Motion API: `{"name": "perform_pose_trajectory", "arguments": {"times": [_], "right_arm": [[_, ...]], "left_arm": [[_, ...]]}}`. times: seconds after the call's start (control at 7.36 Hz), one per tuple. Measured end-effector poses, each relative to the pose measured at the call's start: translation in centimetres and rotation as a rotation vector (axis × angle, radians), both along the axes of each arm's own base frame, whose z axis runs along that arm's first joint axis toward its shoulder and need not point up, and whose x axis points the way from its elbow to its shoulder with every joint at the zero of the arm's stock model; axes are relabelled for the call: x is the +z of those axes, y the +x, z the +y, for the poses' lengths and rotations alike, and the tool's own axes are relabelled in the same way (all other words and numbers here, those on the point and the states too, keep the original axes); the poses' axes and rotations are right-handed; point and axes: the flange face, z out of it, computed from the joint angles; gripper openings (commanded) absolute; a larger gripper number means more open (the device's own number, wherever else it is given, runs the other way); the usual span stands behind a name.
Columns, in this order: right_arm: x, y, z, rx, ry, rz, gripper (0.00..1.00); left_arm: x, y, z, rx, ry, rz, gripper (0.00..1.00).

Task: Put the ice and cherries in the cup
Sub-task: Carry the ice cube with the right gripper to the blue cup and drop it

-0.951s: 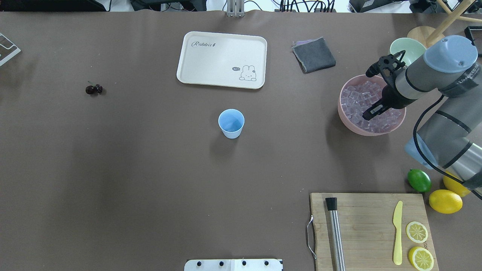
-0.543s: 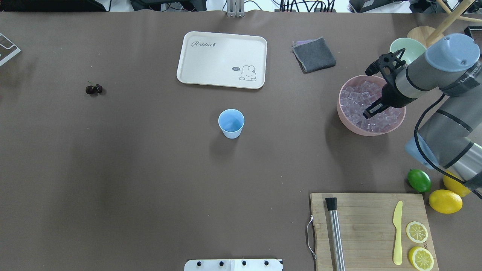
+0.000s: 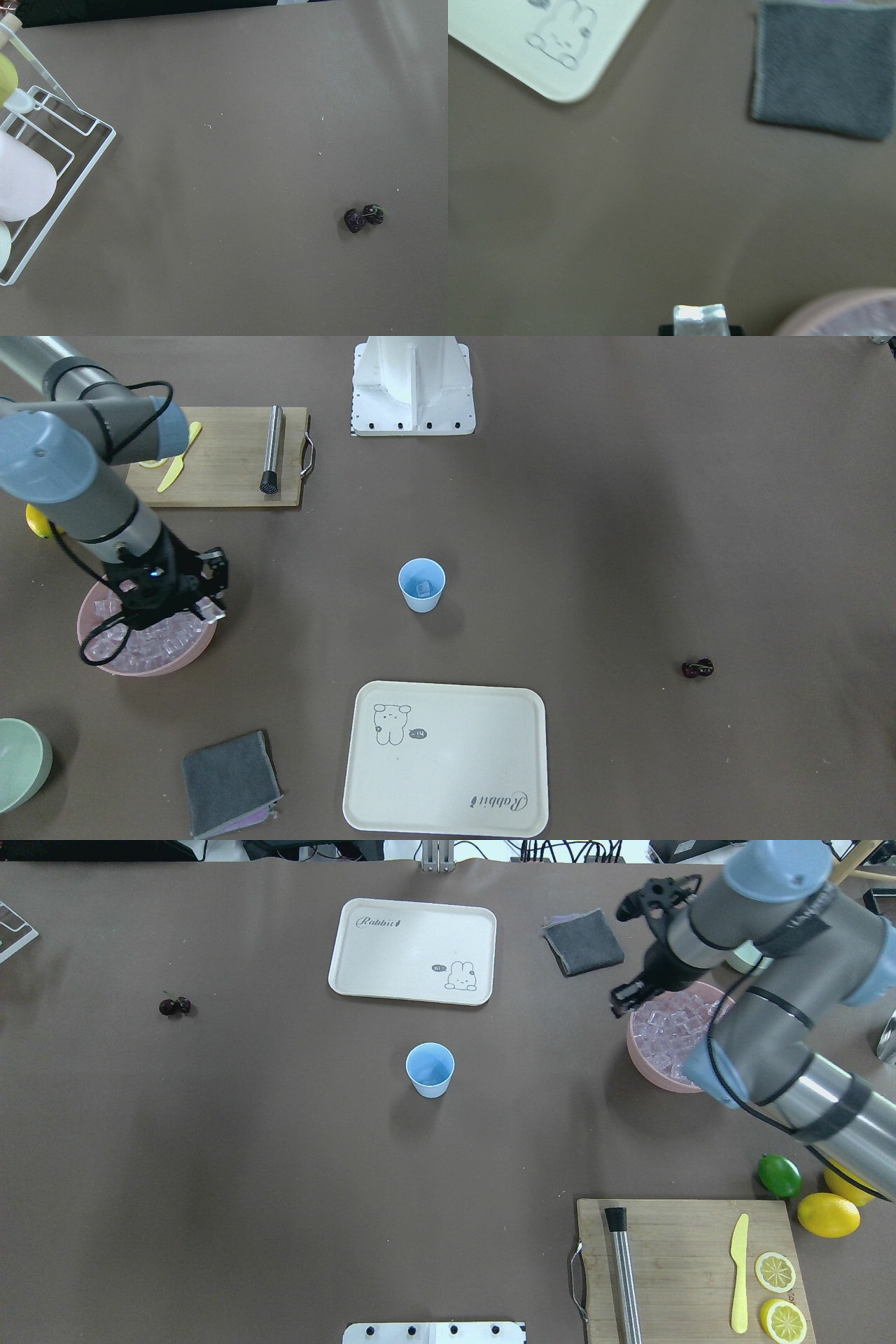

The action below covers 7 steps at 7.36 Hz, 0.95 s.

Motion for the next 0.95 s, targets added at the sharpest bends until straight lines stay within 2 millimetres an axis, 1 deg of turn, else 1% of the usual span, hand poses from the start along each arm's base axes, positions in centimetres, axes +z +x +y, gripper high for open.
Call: {"name": "perform_pose_trajectory", "arguments": {"times": [0.14, 0.27, 0.41, 0.54, 0.68, 0.81, 0.95], "right_arm": [[-6.5, -5.3, -0.4, 0.054, -0.056, -0.012, 0.00], [-11.4, -11.1, -0.3, 0.118, -0.085, -0.005, 0.00], [-15.1, -16.0, -0.1, 0.169, -0.104, -0.011, 0.00], [-17.5, -19.2, 0.4, 0.197, -0.119, -0.025, 0.00], [-18.4, -21.0, 1.2, 0.206, -0.125, -0.032, 0.00], [-18.6, -21.7, 1.9, 0.210, -0.125, -0.036, 0.00], [-18.1, -21.4, 2.7, 0.209, -0.121, -0.044, 0.00]], "left_arm": [[0.1, 0.0, 0.0, 0.001, -0.002, -0.001, 0.98], [0.5, 0.0, -0.1, 0.002, -0.007, -0.002, 0.98], [1.1, 0.0, -0.3, 0.003, -0.009, -0.003, 0.98], [1.8, 0.1, -0.5, 0.003, -0.002, -0.003, 0.98], [2.3, 0.1, -0.6, 0.002, 0.004, -0.002, 0.98], [2.4, 0.1, -0.6, 0.002, 0.009, -0.001, 0.98], [2.3, 0.1, -0.6, 0.001, 0.012, 0.001, 0.98]]}}
